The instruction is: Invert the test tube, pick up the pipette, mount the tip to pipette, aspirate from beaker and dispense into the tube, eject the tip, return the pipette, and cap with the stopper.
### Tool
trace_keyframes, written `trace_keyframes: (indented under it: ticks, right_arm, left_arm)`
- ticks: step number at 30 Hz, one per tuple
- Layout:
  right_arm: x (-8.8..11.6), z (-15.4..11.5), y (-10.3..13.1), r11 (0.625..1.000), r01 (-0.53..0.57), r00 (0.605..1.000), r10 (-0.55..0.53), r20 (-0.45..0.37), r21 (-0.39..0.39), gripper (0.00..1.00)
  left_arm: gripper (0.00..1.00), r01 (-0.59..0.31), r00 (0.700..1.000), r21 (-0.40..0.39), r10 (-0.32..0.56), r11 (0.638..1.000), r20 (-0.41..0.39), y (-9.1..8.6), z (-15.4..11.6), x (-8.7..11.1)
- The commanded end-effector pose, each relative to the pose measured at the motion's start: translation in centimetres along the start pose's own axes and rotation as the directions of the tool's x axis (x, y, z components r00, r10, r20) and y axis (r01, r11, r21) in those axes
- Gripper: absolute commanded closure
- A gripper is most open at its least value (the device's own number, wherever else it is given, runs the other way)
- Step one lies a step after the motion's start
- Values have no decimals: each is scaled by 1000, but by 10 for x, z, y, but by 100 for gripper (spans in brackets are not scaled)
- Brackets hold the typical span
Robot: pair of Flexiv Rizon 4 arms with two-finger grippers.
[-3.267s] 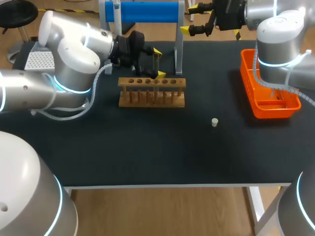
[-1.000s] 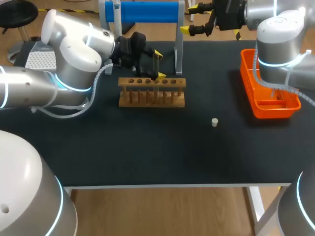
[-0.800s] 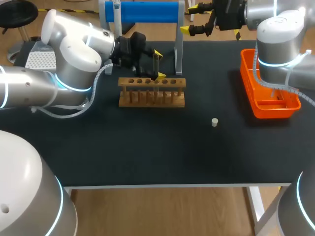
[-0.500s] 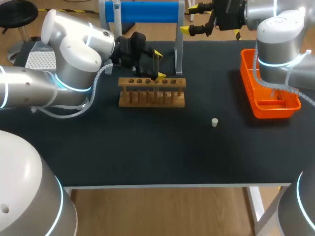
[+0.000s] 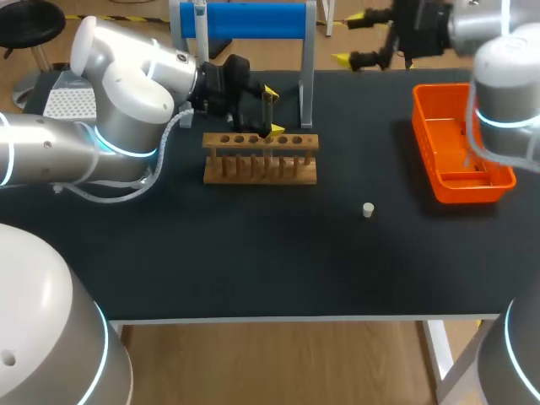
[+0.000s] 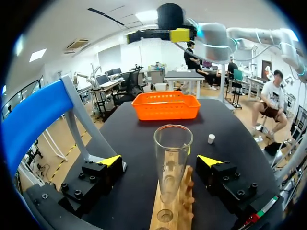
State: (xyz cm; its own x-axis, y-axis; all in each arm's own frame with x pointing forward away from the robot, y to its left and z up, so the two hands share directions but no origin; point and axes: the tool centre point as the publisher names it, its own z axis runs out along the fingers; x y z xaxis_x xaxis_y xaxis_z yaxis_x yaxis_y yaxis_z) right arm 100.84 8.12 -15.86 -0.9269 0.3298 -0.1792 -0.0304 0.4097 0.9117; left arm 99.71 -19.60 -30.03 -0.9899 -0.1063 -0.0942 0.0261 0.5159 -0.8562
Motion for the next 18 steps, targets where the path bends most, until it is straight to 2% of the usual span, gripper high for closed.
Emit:
trace_keyframes:
  ticks: [1,8,15,18]
  right_arm:
    - [41,-81,-14,1000,-5,1000,5,27,12,0]
    - [79,-121,-53,997,-58,997,55,47,54,0]
    - [106,-143,-88,990,-117,992,113,57,74,0]
    - [120,-152,-98,991,-106,993,102,55,85,0]
  left_arm:
    - [0,0,1000,1,0,1000,0,0,1,0]
    - [0,0,1000,1,0,1000,0,0,1,0]
    - [0,0,1000,1,0,1000,0,0,1,0]
    - [0,0,1000,1,0,1000,0,0,1,0]
